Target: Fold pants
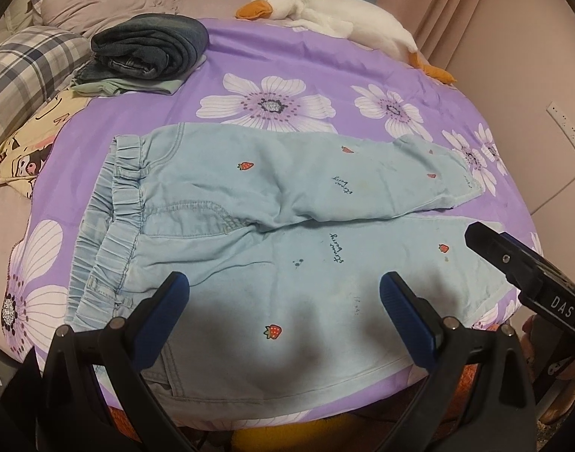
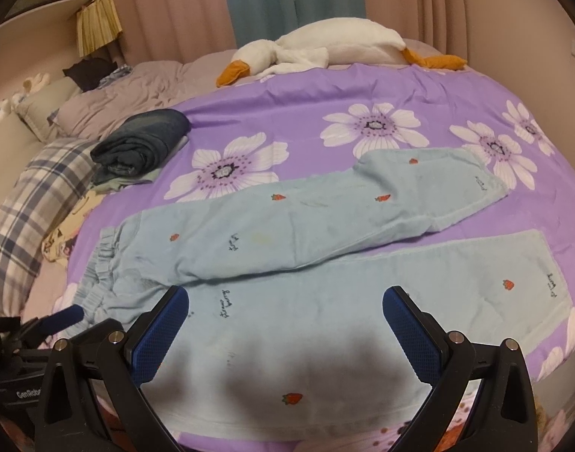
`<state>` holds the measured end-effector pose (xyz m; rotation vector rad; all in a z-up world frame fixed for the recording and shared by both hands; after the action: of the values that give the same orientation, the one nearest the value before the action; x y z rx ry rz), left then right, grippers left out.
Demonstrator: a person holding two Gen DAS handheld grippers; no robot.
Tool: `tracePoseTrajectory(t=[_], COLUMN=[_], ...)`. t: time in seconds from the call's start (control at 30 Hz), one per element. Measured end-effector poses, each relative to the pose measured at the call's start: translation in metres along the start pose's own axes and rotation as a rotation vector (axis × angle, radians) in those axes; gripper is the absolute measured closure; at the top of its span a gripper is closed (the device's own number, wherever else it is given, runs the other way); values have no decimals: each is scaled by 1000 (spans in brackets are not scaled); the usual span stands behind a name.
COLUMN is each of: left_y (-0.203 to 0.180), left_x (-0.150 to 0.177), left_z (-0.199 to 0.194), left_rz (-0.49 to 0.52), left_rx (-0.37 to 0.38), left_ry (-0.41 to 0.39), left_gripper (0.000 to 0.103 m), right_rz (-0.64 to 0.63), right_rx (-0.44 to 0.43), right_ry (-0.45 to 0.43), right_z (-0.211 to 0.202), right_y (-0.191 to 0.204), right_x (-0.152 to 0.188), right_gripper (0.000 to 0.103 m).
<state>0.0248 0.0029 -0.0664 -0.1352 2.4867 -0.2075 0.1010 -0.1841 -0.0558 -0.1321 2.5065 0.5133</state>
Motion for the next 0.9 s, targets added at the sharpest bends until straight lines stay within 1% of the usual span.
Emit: tracePoseTrajectory(t=[0.23,0.9], left_y=[0,-7], left_x=[1,3], left_z=[2,4], left_rz=[-6,19], left_rx=[-20,-19], left_ry=[12,30], left_gripper=[3,4], right_rz=[20,46], right_rx=[-19,-12], right_ry=[18,26], right_z=[5,5], right_y=[-6,-18], right_x=[1,2], right_gripper=[0,0])
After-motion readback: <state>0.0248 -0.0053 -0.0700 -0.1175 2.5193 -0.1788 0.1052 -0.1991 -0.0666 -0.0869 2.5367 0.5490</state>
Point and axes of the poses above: each gripper's, at about its wrist camera, not at the fingertips, and z roughly the way its jaws point, y to its left, x to its underside, the point moved 3 cm from there along z, roughly the way its jaws point, and after that the axes turned 7 degrees about z, right-handed, at the moved point
